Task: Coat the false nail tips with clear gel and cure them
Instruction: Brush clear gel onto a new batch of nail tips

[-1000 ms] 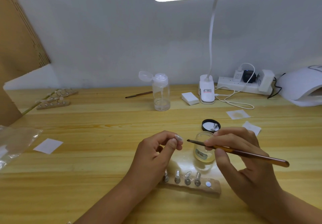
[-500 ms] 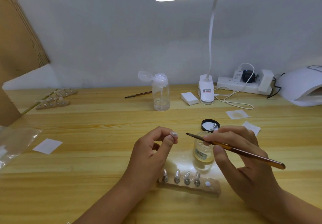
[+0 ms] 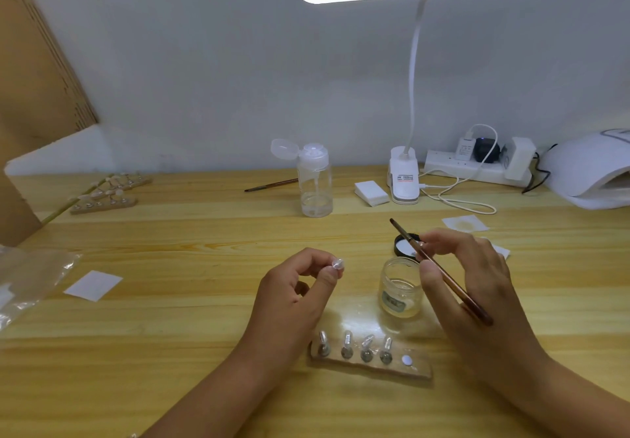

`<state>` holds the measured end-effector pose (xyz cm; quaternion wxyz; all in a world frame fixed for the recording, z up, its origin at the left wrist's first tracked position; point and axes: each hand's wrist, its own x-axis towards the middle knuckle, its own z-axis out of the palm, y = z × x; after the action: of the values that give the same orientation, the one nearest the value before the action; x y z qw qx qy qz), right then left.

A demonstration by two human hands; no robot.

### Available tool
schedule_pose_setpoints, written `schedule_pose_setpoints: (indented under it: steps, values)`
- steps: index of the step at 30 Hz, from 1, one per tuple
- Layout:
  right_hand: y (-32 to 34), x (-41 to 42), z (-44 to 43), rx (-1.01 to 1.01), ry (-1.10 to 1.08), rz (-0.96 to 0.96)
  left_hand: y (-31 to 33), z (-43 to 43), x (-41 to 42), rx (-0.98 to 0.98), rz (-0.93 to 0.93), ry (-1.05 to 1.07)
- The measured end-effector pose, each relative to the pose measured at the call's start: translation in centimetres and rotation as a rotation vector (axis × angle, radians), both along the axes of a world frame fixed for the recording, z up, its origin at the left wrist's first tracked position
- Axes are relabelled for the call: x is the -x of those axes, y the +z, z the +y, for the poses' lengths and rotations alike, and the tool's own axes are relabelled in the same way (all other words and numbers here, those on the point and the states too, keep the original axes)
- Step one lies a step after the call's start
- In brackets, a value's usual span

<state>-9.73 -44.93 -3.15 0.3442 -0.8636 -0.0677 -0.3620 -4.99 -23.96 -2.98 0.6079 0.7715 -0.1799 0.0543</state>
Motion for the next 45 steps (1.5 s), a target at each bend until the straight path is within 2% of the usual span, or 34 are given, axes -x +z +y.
schedule_pose_setpoints:
  steps: [12, 17, 24, 27, 31, 35, 45]
  values:
    - [0.2, 0.1, 0.1, 0.191, 0.032, 0.045, 0.2, 0.0, 0.0, 0.013, 0.005, -0.01]
    - [0.4, 0.4, 0.3, 0.198, 0.045, 0.129, 0.2, 0.0, 0.1, 0.019, -0.003, 0.0]
    - [0.6, 0.6, 0.5, 0.182, 0.06, 0.101, 0.2, 0.0, 0.1, 0.003, 0.002, 0.018]
    - [0.7, 0.7, 0.3, 0.125, 0.071, 0.084, 0.2, 0.0, 0.1, -0.003, 0.0, 0.026]
    - [0.9, 0.8, -0.3, -0.132, 0.078, 0.015, 0.3, 0.0, 0.1, 0.004, -0.005, 0.038]
    - [1.0, 0.8, -1.0, -0.283, 0.092, -0.042, 0.4, -0.1, 0.1, -0.007, -0.015, 0.051]
    - [0.7, 0.9, -0.5, -0.382, 0.181, 0.035, 0.4, -0.1, 0.1, 0.011, 0.004, 0.056]
